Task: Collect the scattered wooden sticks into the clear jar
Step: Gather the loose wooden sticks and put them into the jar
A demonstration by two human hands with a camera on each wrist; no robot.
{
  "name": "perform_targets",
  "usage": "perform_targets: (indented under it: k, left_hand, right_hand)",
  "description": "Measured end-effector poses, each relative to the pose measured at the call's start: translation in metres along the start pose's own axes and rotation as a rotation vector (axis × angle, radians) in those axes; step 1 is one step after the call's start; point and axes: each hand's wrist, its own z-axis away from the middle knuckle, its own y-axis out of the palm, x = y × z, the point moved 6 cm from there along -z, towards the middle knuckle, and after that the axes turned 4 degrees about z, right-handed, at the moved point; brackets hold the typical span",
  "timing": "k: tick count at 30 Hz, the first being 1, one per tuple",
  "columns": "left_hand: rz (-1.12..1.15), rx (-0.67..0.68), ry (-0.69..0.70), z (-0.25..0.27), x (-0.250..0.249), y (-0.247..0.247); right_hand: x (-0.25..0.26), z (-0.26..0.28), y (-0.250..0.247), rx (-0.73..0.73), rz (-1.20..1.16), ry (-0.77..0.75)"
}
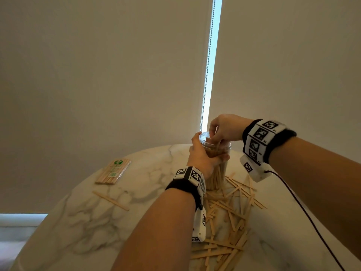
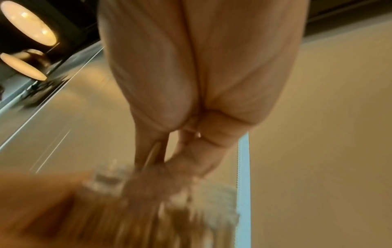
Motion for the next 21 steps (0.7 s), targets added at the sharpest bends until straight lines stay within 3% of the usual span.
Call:
perform_targets:
  k: [3, 7, 11, 16, 21]
  left_hand:
    - [-0.004, 0.004, -0.005, 0.003, -0.002, 0.001]
    - [-0.012, 0.001, 0.002, 0.004, -0.003, 0.001]
    - [-0.026, 0.001, 0.008, 0.004, -0.001, -0.001]
    - [-0.039, 0.002, -0.001, 0.003, 0.000, -0.001]
    - [-0.036, 0.004, -0.002, 0.006, -0.001, 0.000]
  right_hand:
    - [0.001, 0.002, -0.001, -0.139, -0.068, -0.055]
    - [0.001, 0.006, 0.005, 0.053, -0.244, -0.030]
    - [-0.001, 0.010, 0.000, 0.134, -0.310, -0.033]
    - [0.009, 0.016, 0.010, 0.088, 0.082, -0.042]
    - [0.007, 0.027, 0.005, -0.093, -0.076, -0.053]
